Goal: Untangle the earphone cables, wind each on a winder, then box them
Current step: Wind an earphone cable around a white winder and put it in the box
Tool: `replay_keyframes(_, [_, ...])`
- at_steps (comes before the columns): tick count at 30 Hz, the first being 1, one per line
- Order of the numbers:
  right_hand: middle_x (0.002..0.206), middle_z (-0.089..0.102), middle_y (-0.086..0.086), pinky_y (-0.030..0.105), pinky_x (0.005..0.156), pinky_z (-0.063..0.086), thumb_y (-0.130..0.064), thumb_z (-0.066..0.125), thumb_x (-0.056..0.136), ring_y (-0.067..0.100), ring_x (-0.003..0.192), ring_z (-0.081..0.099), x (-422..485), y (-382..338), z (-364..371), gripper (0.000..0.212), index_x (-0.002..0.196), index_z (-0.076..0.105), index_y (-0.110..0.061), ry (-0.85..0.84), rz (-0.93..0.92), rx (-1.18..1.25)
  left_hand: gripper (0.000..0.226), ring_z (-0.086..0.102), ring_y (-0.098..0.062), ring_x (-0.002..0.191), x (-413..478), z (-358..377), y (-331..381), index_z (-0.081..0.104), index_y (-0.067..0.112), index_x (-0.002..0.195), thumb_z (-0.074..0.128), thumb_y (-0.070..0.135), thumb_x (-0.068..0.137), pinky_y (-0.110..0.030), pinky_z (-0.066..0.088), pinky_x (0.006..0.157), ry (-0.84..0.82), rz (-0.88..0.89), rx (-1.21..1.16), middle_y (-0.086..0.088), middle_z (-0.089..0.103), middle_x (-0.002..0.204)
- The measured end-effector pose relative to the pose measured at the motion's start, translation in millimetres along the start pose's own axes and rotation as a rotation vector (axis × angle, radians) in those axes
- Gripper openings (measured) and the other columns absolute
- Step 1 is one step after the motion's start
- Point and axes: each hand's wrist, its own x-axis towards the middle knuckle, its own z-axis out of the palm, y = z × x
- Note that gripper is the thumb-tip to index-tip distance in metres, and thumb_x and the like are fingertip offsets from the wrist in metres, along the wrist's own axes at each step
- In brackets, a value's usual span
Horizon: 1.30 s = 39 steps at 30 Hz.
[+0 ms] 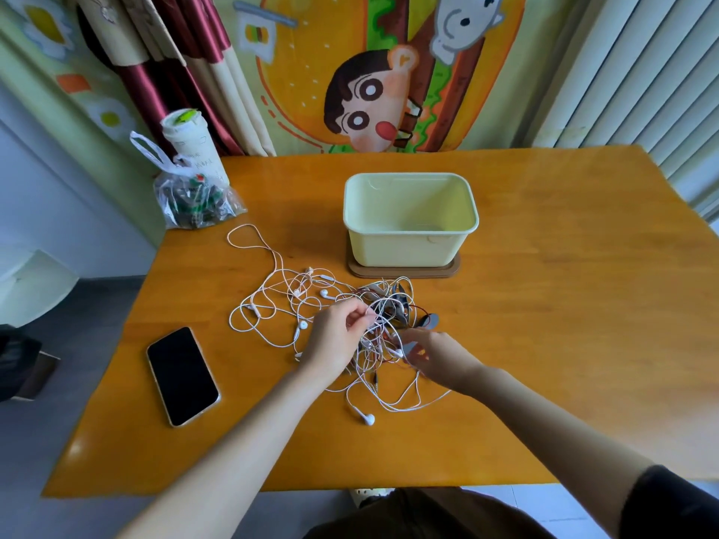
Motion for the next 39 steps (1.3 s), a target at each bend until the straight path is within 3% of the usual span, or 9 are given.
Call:
replay_keyframes(2, [0.095,0.066,0.004,0.026,0.06,0.038,-0.014,0.04,0.1,0.026,0.084,0.063,0,-4,2,0.017,0.095,0.056,-0.009,-0.015,0.008,0.015,0.009,0.055,0.001,0.065,1,-3,-1,0.067,0.011,0.084,0.063,0.015,0.09,-0.01,0.043,0.061,0.013,-0.017,-0.005,0.011,0.059,0.07])
replay_keyframes(5, [0.087,0.066,-0.005,0.017,0.061,0.043,-0.027,0.029,0.103,0.01,0.069,0.064,-4,-11,2,0.029,0.091,0.051,-0.013,-0.056,-0.02,0.15,0.009,0.055,0.001,0.062,0,-7,-6,0.068,0.015,0.084,0.062,0.016,0.091,-0.012,0.04,0.058,0.005,-0.05,0.003,0.011,0.06,0.067])
replay_keyframes(10, [0.071,0.058,-0.005,0.022,0.06,0.042,-0.022,0.037,0.101,0.012,0.066,0.056,-1,-7,-3,0.025,0.093,0.059,-0.013,0.045,0.003,0.055,0.029,0.062,-0.008,0.07,1,-10,-15,0.06,0.015,0.119,0.062,0.016,0.091,-0.012,0.045,0.064,-0.021,-0.159,0.083,0.001,0.066,0.079])
replay_keyframes(15, [0.092,0.065,0.005,0.037,0.074,0.046,-0.016,0.037,0.101,0.026,0.086,0.061,3,28,1,0.025,0.105,0.06,-0.01,0.194,0.177,-0.047,0.01,0.059,-0.014,0.068,-7,-12,-35,0.058,0.014,0.082,0.06,0.01,0.091,-0.017,0.045,0.056,-0.068,-0.221,0.219,0.002,0.06,0.071])
replay_keyframes(19, [0.124,0.055,0.003,0.034,0.089,0.047,-0.012,0.054,0.092,0.023,0.111,0.056,-6,59,22,0.033,0.124,0.053,-0.018,0.009,0.301,-0.159,0.017,0.056,-0.011,0.063,-20,-7,-46,0.054,0.016,0.075,0.058,0.011,0.091,-0.016,0.04,0.052,-0.123,-0.253,0.285,0.003,0.06,0.068])
replay_keyframes(23, [0.127,0.047,0.004,0.034,0.094,0.045,-0.015,0.064,0.087,0.024,0.117,0.049,-15,67,39,0.043,0.128,0.05,-0.019,-0.111,0.333,-0.212,0.015,0.06,-0.014,0.068,-29,-2,-55,0.056,0.015,0.077,0.06,0.011,0.091,-0.021,0.046,0.057,-0.179,-0.271,0.33,0.001,0.063,0.073])
replay_keyframes(31, [0.144,0.039,0.005,0.031,0.108,0.031,-0.007,0.053,0.082,0.021,0.134,0.033,-17,-2,28,0.068,0.145,0.029,-0.015,-0.003,0.01,-0.078,0.014,0.053,-0.003,0.061,-29,8,-34,0.057,0.017,0.078,0.061,0.015,0.091,-0.01,0.037,0.051,-0.194,-0.212,0.268,0.013,0.054,0.065])
replay_keyframes(36, [0.123,0.053,0.015,0.038,0.079,0.045,-0.006,0.054,0.082,0.026,0.102,0.054,-19,-50,16,0.067,0.141,0.024,-0.011,-0.082,-0.059,0.108,0.016,0.054,-0.007,0.059,-22,13,-7,0.056,0.016,0.076,0.063,0.016,0.091,-0.01,0.037,0.051,-0.177,-0.133,0.16,0.013,0.055,0.062])
replay_keyframes(39, [0.125,0.055,0.01,0.027,0.085,0.046,0.007,0.046,0.079,0.02,0.114,0.053,-20,-57,3,0.065,0.139,0.031,-0.009,-0.108,-0.044,0.263,0.016,0.058,-0.014,0.066,-21,7,-5,0.058,0.016,0.075,0.062,0.011,0.09,-0.022,0.045,0.058,-0.143,-0.106,0.148,0.003,0.061,0.069])
